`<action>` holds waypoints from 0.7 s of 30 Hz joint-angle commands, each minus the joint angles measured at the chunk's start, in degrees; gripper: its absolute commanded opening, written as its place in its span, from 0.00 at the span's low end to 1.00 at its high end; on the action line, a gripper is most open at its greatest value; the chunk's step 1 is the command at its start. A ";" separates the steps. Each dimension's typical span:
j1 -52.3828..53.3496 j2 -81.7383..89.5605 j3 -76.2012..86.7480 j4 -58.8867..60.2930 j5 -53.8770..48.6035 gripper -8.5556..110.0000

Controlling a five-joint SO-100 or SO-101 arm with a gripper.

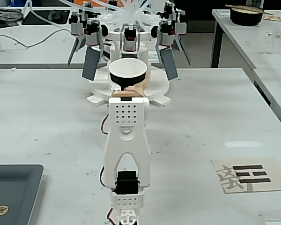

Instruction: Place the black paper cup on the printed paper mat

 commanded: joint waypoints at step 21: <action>-0.18 1.05 -1.14 -1.05 -1.14 0.16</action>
